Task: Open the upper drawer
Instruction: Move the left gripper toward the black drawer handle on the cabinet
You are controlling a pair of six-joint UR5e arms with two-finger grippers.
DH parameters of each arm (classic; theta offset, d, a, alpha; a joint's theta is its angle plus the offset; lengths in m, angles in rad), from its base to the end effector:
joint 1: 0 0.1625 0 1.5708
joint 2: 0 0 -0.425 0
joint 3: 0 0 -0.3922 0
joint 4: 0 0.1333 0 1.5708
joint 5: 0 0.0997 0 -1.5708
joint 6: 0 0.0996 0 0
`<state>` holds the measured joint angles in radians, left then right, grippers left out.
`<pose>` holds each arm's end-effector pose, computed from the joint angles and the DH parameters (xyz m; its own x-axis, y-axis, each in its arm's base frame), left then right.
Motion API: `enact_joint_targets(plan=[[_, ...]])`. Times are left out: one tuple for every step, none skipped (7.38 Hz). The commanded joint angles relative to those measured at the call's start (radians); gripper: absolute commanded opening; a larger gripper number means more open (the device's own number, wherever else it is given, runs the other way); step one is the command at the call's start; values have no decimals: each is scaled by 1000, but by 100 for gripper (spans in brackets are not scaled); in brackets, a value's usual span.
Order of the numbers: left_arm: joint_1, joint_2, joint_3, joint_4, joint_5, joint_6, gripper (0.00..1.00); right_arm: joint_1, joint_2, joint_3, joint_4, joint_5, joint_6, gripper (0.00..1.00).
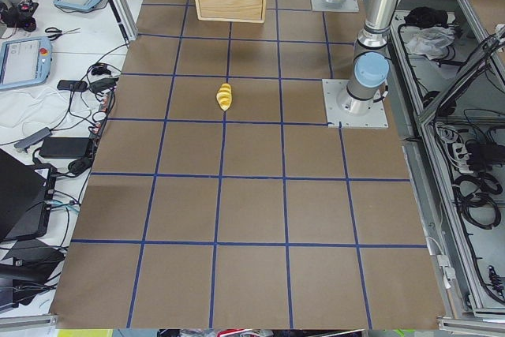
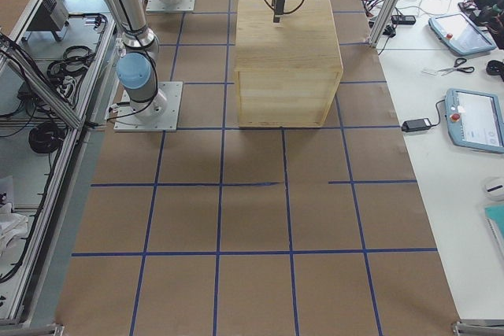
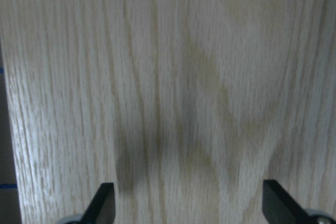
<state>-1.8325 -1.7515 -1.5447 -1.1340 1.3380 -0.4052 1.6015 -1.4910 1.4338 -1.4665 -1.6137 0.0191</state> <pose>-0.3027 -0.5262 0.4549 -0.9465 -0.0773 0.3134 -0.1356 0.9763 -0.1686 0.1449 -0.5161 0.5045 -0.9990 -0.0136 0.0437 -0.0116 0.9989 0.0463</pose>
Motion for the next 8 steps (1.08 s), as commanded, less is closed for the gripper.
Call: enact_joint_targets(plan=[[-57, -57, 0, 81, -11, -67, 100, 0, 0, -1, 0, 0, 1, 100], [-71, -83, 0, 100, -28, -89, 100, 0, 0, 0, 0, 0, 1, 100], [-89, -103, 0, 121, -52, -118, 100, 0, 0, -1, 0, 0, -1, 100], [-99, -120, 0, 152, -54, -124, 100, 0, 0, -1, 0, 0, -1, 100], [-108, -131, 0, 157, -54, -126, 100, -2, 0, -1, 0, 0, -1, 100], [-119, -137, 2, 160, -54, -126, 100, 0, 0, -1, 0, 0, 1, 100], [-126, -141, 2, 160, -54, -136, 100, 0, 0, -1, 0, 0, -1, 100], [-129, -145, 2, 160, -54, -139, 100, -2, 0, 0, 0, 0, -1, 100]])
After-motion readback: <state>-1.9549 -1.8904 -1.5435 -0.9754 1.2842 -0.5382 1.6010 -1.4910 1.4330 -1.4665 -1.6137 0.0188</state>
